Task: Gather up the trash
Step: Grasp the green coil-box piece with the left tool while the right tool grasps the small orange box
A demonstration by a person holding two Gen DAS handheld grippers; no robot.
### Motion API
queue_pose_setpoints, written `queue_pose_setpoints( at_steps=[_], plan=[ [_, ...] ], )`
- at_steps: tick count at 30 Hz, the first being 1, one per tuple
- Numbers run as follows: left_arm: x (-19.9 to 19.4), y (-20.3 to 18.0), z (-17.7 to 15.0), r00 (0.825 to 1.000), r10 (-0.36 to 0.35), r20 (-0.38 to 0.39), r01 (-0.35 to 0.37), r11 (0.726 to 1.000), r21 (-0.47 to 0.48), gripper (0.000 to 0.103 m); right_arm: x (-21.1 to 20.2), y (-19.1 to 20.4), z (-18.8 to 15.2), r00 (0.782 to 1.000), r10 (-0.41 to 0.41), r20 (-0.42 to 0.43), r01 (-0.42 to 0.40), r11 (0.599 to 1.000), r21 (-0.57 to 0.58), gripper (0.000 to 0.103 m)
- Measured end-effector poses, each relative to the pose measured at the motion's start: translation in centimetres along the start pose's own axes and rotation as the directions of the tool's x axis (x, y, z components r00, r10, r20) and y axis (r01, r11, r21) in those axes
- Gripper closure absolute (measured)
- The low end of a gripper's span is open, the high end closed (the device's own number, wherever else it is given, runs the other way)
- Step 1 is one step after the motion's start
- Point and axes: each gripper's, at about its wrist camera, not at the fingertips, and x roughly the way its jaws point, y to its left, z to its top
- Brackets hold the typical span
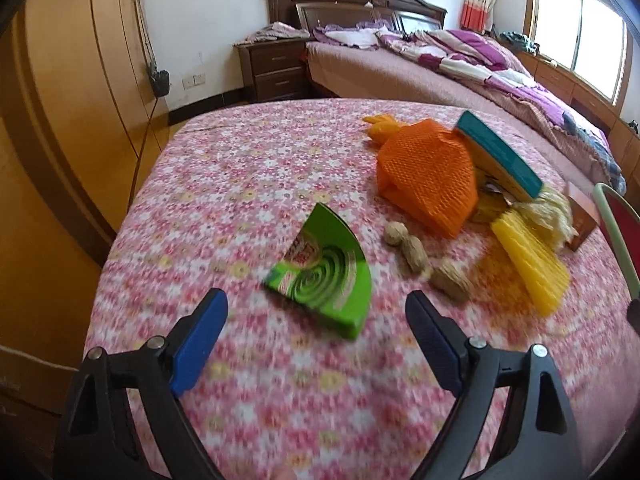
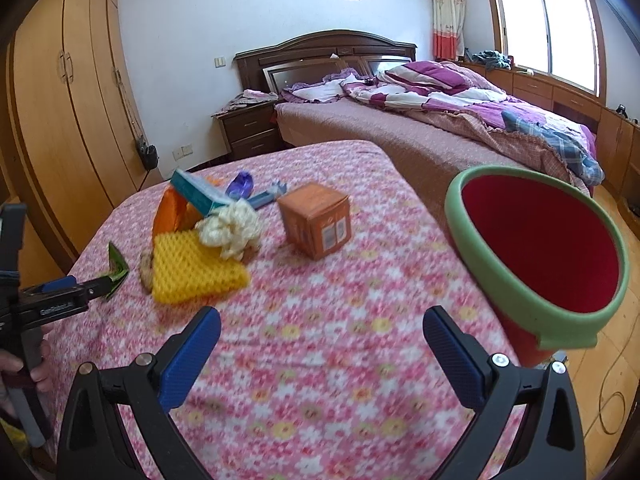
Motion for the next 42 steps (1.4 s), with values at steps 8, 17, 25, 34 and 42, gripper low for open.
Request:
queue_pose_setpoints(
  at_steps=[8, 17, 25, 34, 42],
  plan=[
    [3.4, 0.7, 1.0, 0.998, -0.018, -0.053, 0.017, 1.0, -0.025, 0.018, 2.0, -0.4, 1.7, 0.999, 0.042, -0.031, -0.042, 0.999, -0.019, 0.0],
    [3.8, 0.7, 0.9, 0.999, -0.013, -0.047, 0.012, 0.999, -0.03, 0.015, 4.9, -0.8, 2.9, 0.991, 0.071, -0.109, -0.067, 0.997, 0.039, 0.0],
    [2.9, 1.3, 0.5, 0.998, -0.051, -0.019, 0.051, 0.998, -0.031, 0.035, 7.2, 0.1, 4.7, 0.993, -0.007, -0.118, 0.011, 0.999, 0.031, 0.0],
    [2.3, 1.9, 0.5, 0.995, -0.104, 0.002, 0.104, 0.993, -0.049, 0.035, 10.2, 0.5, 6.3, 0.994, -0.025, -0.106, 0.03, 0.998, 0.052, 0.018],
    [-0.2, 1.0, 0.6, 0.991, -0.127, 0.042, 0.129, 0.99, -0.059, 0.035, 9.1, 0.4, 6.1, 0.995, 0.051, -0.087, -0.044, 0.996, 0.08, 0.036]
  ],
)
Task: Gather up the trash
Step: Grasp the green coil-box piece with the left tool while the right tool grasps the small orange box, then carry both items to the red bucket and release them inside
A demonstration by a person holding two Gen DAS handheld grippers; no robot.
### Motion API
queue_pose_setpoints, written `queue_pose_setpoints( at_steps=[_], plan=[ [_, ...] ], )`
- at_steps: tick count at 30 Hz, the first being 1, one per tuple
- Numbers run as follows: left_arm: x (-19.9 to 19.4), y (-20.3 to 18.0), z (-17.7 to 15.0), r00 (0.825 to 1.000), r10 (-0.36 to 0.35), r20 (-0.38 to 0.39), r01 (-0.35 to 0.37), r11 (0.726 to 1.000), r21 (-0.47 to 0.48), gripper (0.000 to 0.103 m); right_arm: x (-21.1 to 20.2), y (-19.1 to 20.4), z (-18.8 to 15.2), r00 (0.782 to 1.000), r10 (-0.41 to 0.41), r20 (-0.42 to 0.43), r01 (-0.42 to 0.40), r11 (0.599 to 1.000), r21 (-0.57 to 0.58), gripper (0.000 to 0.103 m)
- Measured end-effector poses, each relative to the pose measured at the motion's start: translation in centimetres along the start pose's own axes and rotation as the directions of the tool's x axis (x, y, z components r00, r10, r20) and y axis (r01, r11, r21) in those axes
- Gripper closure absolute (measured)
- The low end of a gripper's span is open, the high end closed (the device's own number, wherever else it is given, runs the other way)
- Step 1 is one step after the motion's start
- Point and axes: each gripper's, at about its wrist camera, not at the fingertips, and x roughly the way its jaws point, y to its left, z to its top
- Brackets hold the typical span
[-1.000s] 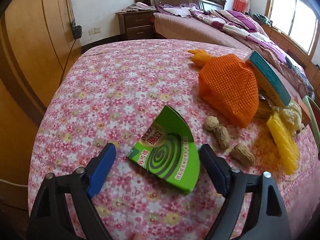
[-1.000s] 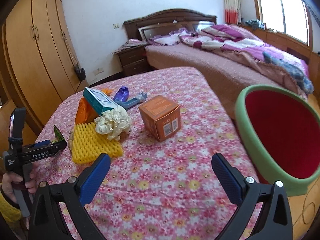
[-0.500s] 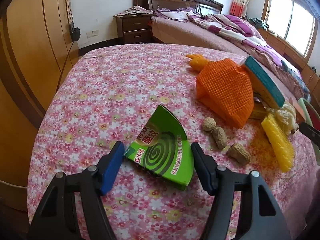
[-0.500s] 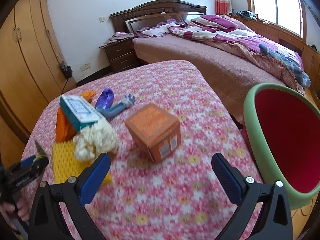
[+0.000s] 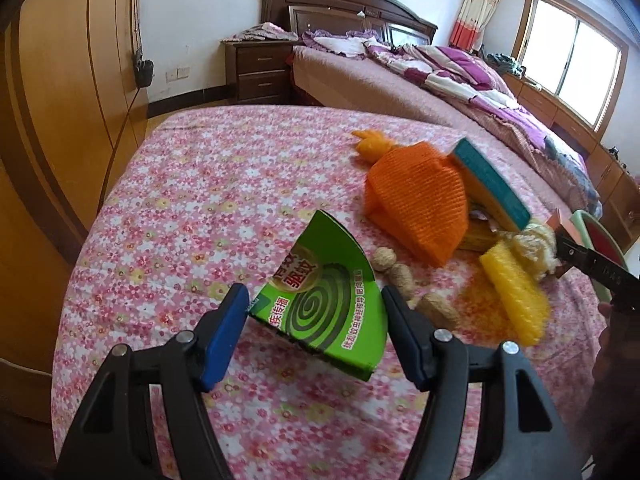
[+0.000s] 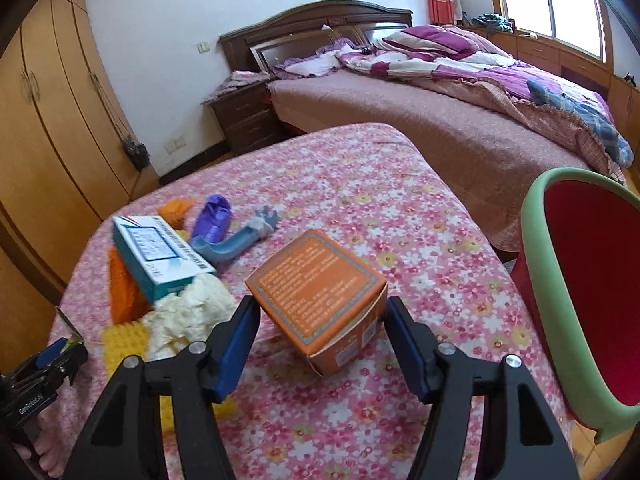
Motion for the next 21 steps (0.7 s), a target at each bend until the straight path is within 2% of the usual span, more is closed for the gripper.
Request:
queue_pose_setpoints(
  at_steps=[8, 15, 21],
  plan=[
    [-3.5, -3.0, 0.7, 0.997, -0.054, 0.057, 0.052, 0.998, 0.042, 0.035, -4.6, -0.8, -0.6, 0.998, 0.033, 0.051, -0.035, 0.999, 0.032, 0.036],
    [-5.3, -6.5, 2.0, 0.988, -0.142, 0.059, 0.137, 0.987, 0.08, 0.035, -8.8, -3.4, -1.0, 0.996, 0.004, 0.093, -0.01, 0.997, 0.071, 0.036],
    [-5.7, -11.4, 3.0, 0.978, -0.199, 0.059, 0.187, 0.97, 0.158, 0.035, -11.5, -6.9, -1.1, 0.991, -0.05, 0.125, 0.036, 0.993, 0.11, 0.036]
  ],
)
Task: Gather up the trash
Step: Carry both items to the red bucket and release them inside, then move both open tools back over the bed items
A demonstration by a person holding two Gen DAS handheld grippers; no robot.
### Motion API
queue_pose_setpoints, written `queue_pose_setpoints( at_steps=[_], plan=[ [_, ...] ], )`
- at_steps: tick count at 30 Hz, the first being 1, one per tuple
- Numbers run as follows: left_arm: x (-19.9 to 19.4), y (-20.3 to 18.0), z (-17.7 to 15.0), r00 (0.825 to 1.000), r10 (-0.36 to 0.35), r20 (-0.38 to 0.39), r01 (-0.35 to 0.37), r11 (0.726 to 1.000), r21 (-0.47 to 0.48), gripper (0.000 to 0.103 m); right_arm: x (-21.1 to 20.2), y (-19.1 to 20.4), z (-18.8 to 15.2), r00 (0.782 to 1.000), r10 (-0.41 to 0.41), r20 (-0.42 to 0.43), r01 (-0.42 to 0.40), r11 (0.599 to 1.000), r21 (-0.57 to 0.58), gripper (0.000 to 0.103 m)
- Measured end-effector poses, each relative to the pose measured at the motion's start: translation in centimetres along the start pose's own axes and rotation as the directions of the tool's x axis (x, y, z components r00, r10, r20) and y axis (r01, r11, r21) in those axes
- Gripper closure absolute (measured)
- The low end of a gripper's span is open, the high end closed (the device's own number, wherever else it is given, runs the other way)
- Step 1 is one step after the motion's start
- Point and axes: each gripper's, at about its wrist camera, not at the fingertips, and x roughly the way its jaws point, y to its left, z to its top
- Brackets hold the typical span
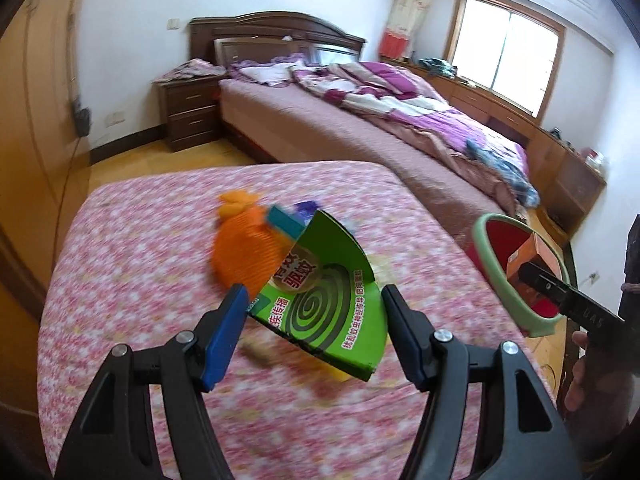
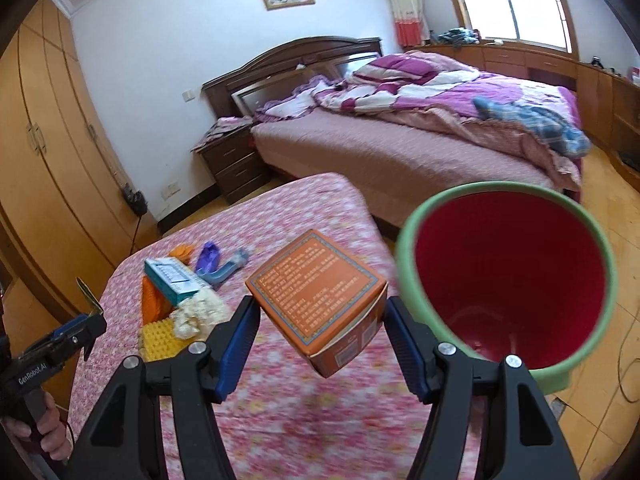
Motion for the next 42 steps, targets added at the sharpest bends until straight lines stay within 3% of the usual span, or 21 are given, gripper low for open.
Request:
queue_pose_setpoints(
  at_steps=[19, 22, 23, 33, 42],
  plan=[
    [8.5, -14.3, 2.4, 0.983, -0.152, -0.104, 0.166, 0.975, 0.148, 0.035, -1.6, -14.0, 0.3, 0.983, -0.18, 0.031, 0.172, 0.969, 0.175, 0.035],
    [9.6, -16.3, 2.5, 0.98, -0.164, -0.116, 0.183, 0.966, 0.18, 0.035, -1.6, -15.5, 0.4, 0.983, -0.177, 0.036, 0.166, 0.965, 0.203, 0.022],
    [9.9, -17.0, 2.5, 0.978, -0.169, -0.12, 0.19, 0.963, 0.192, 0.035, -1.6, -15.9, 0.4, 0.983, -0.176, 0.041, 0.164, 0.964, 0.21, 0.018],
    [12.6, -22.7, 1.8, 0.964, -0.201, -0.175, 0.247, 0.921, 0.301, 0.035, -3.8, -17.5, 0.3, 0.975, -0.2, 0.1, 0.174, 0.959, 0.223, 0.018],
    [14.9, -26.1, 1.1, 0.944, -0.227, -0.24, 0.298, 0.898, 0.323, 0.035, -5.6, -18.9, -0.5, 0.965, -0.233, 0.119, 0.197, 0.946, 0.257, 0.017]
  ],
)
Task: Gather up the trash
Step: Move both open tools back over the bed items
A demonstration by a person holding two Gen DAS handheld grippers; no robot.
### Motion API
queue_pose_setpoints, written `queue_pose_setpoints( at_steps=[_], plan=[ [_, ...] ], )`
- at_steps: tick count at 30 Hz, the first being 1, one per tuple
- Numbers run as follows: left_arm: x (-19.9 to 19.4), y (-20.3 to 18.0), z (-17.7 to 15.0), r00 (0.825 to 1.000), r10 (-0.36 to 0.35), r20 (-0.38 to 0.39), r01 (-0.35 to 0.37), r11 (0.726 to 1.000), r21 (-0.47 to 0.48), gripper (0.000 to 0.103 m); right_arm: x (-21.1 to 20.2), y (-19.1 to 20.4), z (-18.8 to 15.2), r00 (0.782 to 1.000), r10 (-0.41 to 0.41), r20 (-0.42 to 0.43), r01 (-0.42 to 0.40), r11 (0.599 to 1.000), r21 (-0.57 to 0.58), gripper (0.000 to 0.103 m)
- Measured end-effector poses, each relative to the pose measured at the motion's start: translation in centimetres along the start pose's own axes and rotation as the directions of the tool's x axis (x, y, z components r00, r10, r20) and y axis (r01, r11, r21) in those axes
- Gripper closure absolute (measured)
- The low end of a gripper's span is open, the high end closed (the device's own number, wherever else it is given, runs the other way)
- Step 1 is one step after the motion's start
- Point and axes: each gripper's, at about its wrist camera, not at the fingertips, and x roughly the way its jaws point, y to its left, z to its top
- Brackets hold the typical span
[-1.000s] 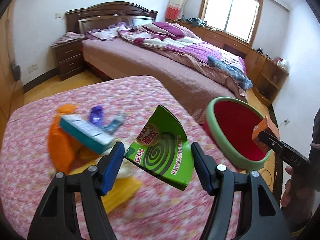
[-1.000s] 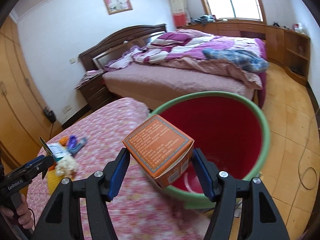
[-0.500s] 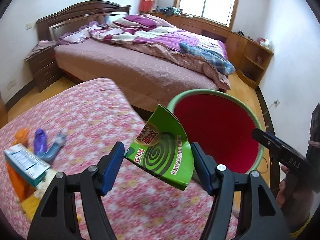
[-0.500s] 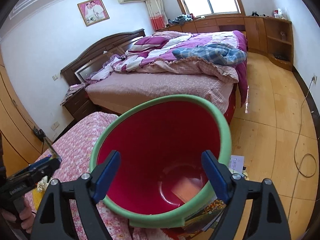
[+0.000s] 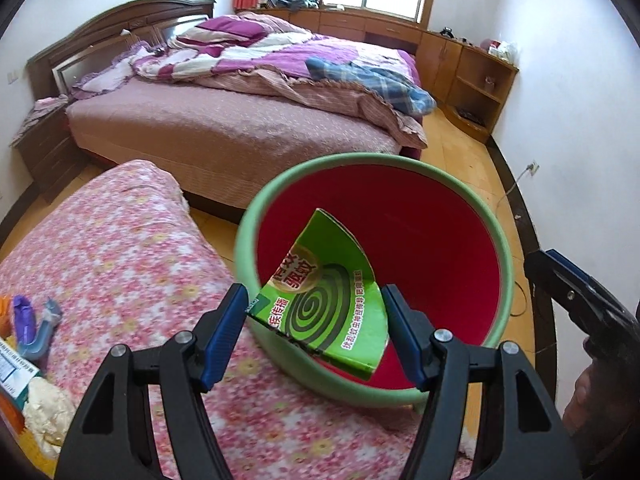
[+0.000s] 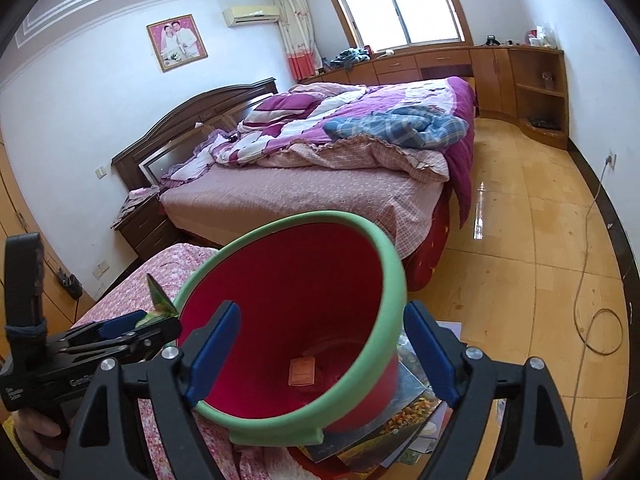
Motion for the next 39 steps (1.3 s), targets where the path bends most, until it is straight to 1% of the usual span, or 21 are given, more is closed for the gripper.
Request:
queue_pose_setpoints(
  at_steps=[4, 5, 8, 11, 16, 22, 27, 32, 39],
  plan=[
    [1.3, -0.3, -0.1, 0.998, 0.004, -0.068, -0.004, 1.0, -0.008, 0.034, -0.4, -0.6, -0.1, 1.0, 0.001, 0.0, -0.001, 1.0, 0.023, 0.017],
    [1.5, -0.3, -0.2, 0.997, -0.001, -0.078, 0.0, 1.0, -0.012, 0.032, -0.5, -0.6, -0.2, 1.0, 0.0, 0.0, 0.0, 1.0, 0.025, 0.017],
    [1.2, -0.4, -0.4, 0.998, -0.001, -0.068, 0.001, 1.0, -0.007, 0.03, -0.6, -0.7, -0.3, 1.0, -0.002, -0.003, 0.002, 1.0, 0.027, 0.017],
    [0.5, -0.3, -0.7, 0.998, -0.018, -0.058, 0.017, 1.0, -0.01, 0.03, -0.8, -0.5, -0.5, 1.0, 0.003, -0.009, -0.002, 0.999, 0.032, 0.017],
    [-1.5, 0.4, -1.4, 0.998, -0.054, -0.038, 0.052, 0.997, -0.049, 0.03, -1.9, -0.1, -0.9, 1.0, 0.003, -0.002, -0.003, 1.0, 0.028, 0.017],
    [-4.6, 2.2, -3.3, 0.998, -0.06, -0.026, 0.057, 0.993, -0.099, 0.03, -2.8, 1.3, -1.3, 1.0, 0.024, 0.001, -0.024, 1.0, 0.014, 0.017],
    [-7.2, 4.1, -4.7, 0.999, -0.03, -0.013, 0.028, 0.991, -0.134, 0.03, -3.3, 3.5, -1.9, 0.998, 0.057, -0.012, -0.057, 0.998, -0.004, 0.017],
    [-9.7, 6.7, -6.1, 1.0, 0.014, -0.001, -0.014, 0.984, -0.178, 0.03, -3.7, 6.0, -2.7, 0.996, 0.087, -0.031, -0.088, 0.996, -0.029, 0.017],
    [-12.5, 11.3, -7.7, 0.996, 0.086, 0.007, -0.082, 0.965, -0.249, 0.03, -3.7, 9.3, -3.7, 0.991, 0.113, -0.069, -0.117, 0.991, -0.058, 0.017]
  ],
)
